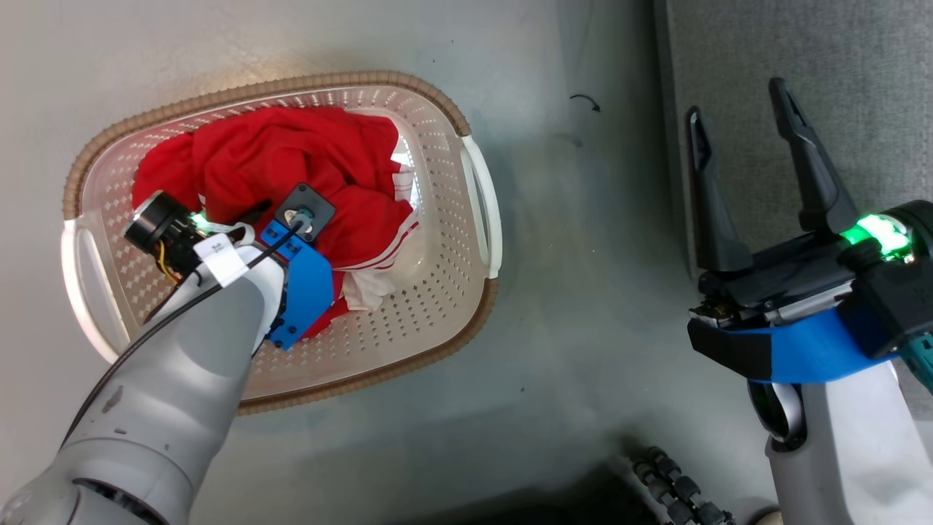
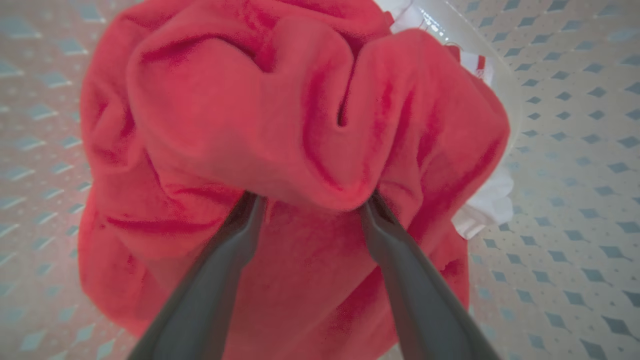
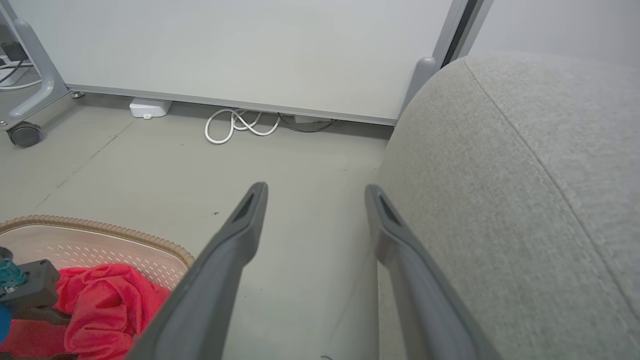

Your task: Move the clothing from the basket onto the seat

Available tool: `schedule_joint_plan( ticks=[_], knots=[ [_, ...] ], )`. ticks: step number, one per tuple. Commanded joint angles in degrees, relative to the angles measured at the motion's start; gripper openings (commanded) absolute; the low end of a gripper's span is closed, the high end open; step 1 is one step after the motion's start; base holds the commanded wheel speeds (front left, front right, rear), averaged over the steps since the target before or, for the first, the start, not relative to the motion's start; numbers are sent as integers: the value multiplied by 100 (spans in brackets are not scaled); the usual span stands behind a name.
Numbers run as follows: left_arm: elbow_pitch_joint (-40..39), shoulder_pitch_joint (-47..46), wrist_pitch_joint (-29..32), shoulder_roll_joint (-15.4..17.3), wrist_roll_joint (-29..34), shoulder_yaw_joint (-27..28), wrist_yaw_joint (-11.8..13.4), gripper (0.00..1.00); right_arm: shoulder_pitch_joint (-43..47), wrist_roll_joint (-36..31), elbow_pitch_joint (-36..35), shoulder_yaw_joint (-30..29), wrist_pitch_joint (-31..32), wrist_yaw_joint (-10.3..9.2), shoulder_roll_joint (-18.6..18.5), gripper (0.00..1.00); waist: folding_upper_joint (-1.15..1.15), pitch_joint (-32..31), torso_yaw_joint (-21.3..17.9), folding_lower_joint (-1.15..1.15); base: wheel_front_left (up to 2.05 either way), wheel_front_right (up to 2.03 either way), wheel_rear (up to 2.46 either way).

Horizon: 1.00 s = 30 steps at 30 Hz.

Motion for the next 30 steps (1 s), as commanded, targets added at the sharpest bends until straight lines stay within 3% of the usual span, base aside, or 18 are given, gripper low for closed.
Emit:
schedule_joint_plan(
  ticks=[1, 7, 8, 9, 10, 17, 30],
  knots=[
    [11, -41, 9, -19, -25, -23, -9, 100, 29, -14, -57, -19, -4, 3, -38, 100, 0, 37, 13, -1, 0, 0, 0],
    [21, -113, -14, -69, -81, -97, -1, 100, 91, -93, -221, -24, -4, 3, -77, 100, 0, 160, 52, -1, 0, 0, 0],
    [22, -111, -8, -64, -84, -102, 8, 44, 91, -105, -237, -24, -4, 3, -80, 100, 0, 174, 56, -1, 0, 0, 0],
    [22, -120, -35, -60, -75, -117, 10, 7, 97, -117, -252, -26, -4, 3, -84, 100, 0, 187, 61, -1, 0, 0, 0],
    [22, -135, -49, -62, -72, -129, 14, 0, 106, -126, -261, -33, -4, 3, -86, 100, 0, 196, 69, -1, 0, 0, 0],
    [20, -160, -374, -144, -134, -202, 4, 0, 28, -130, -262, -27, -4, 3, -112, 100, 0, 104, 207, -1, 0, 0, 0],
    [20, 267, -1412, -338, -570, -89, -8, 0, 9, -9, 30, 24, -3, 3, -146, 100, 0, -888, 435, -1, 0, 0, 0]
  ],
)
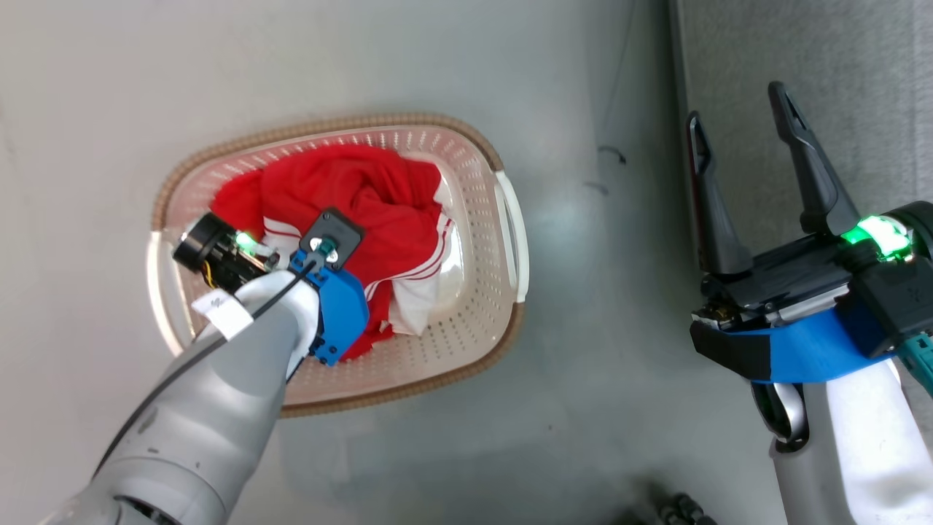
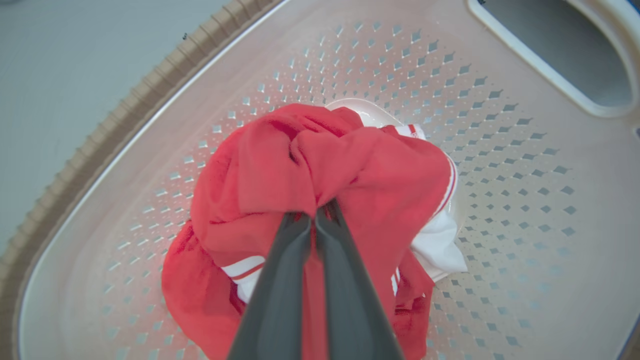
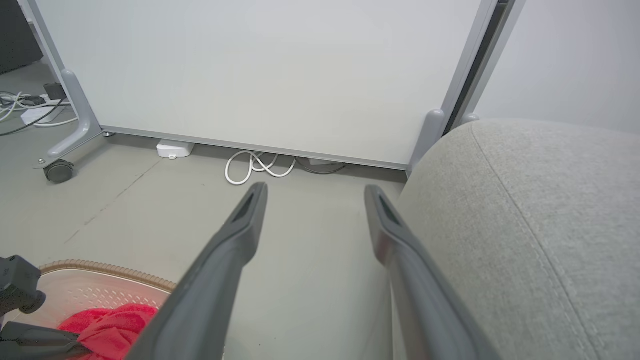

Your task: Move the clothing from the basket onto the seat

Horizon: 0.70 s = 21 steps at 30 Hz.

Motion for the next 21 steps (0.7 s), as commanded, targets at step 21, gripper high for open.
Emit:
schedule_joint_plan(
  ticks=[21],
  knots=[
    [-1936, 1520, -298, 220, -417, 988, 381, 0, 859, 126, 615, -38, -4, 3, -51, 100, 0, -2733, 470, 0, 0, 0, 0]
  ],
)
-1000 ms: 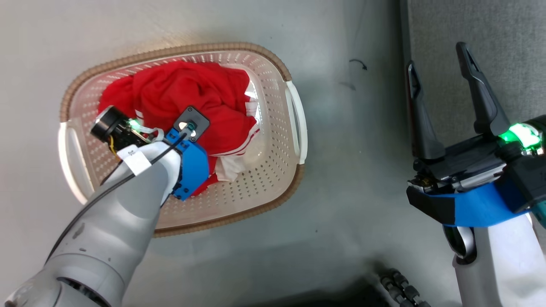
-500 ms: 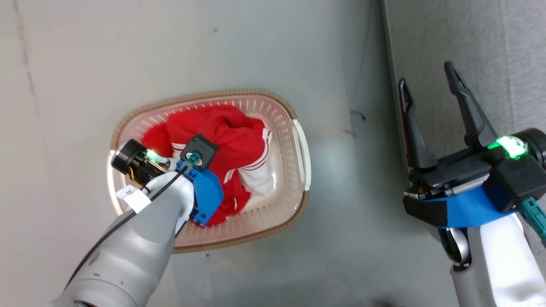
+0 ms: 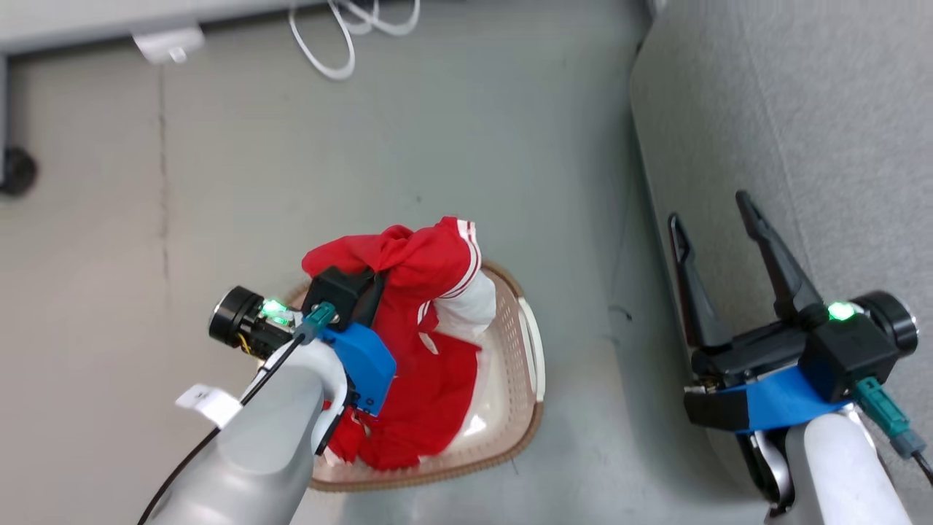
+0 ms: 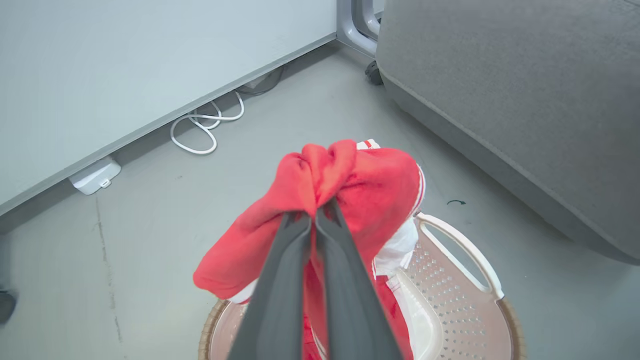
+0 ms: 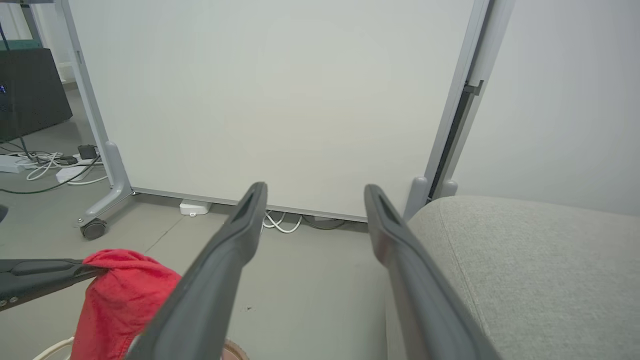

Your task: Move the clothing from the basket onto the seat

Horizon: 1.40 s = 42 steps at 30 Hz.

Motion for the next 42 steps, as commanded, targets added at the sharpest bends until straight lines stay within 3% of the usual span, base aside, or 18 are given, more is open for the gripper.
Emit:
schedule_joint_plan(
  ticks=[1, 13, 23, 42],
  knots=[
    [-188, 137, -28, 49, 9, 124, 61, 0, 91, 48, 44, 2, -3, 3, -12, 100, 0, -493, 121, 2, 0, 0, 0],
    [-1566, 823, -29, 130, 234, 1055, 125, 0, 549, 87, 199, 39, -4, 3, 60, 100, 0, -1432, 197, 2, 0, 0, 0],
    [-2764, 1127, -29, 41, 557, 1764, -3, 0, 886, 124, 284, 93, -4, 3, 119, 100, 0, -2060, 233, 2, 0, 0, 0],
    [-3640, 1216, -24, -145, 707, 1863, -188, 0, 1046, 202, 297, 272, -4, 3, 153, 100, 0, -2380, 283, 2, 0, 0, 0]
  ],
)
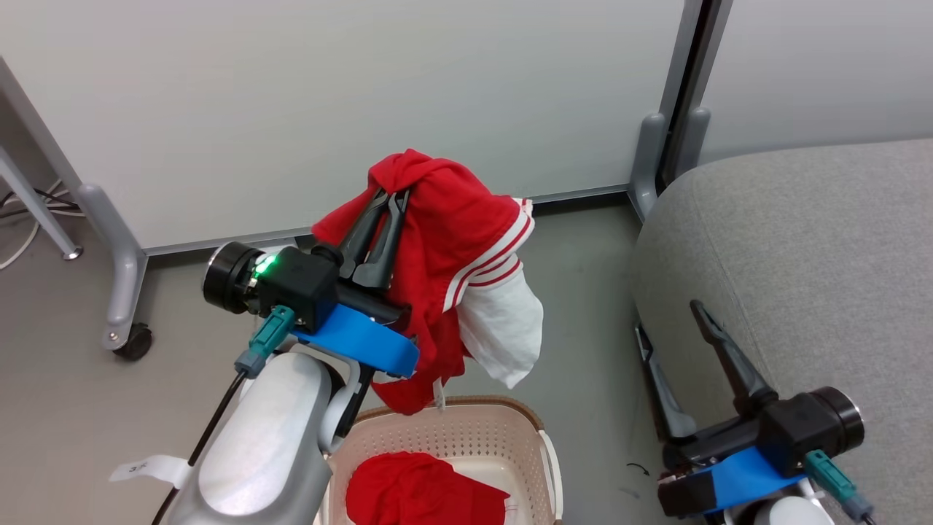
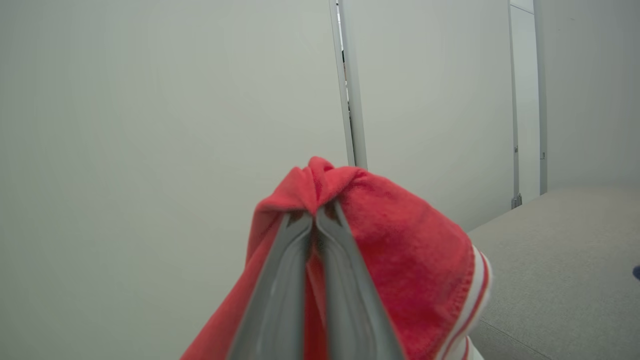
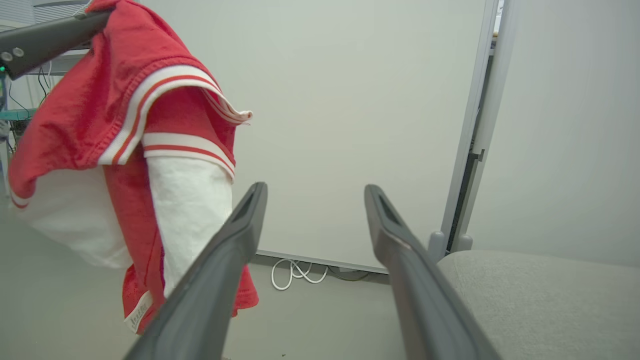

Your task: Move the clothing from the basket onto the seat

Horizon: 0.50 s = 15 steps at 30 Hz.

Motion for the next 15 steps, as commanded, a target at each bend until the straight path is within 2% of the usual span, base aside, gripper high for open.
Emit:
schedule_joint_plan(
  ticks=[1, 15],
  knots=[
    [-43, 14, -17, -13, 6, -1, -23, 0, -22, 5, 10, 56, -4, 3, 8, 100, 0, 0, 11, 1, 0, 0, 0],
    [-42, -152, -17, -114, 48, -164, -84, 0, -1078, -67, 501, 1119, -4, 3, -421, 100, 0, 15, 171, 1, 0, 0, 0]
  ],
)
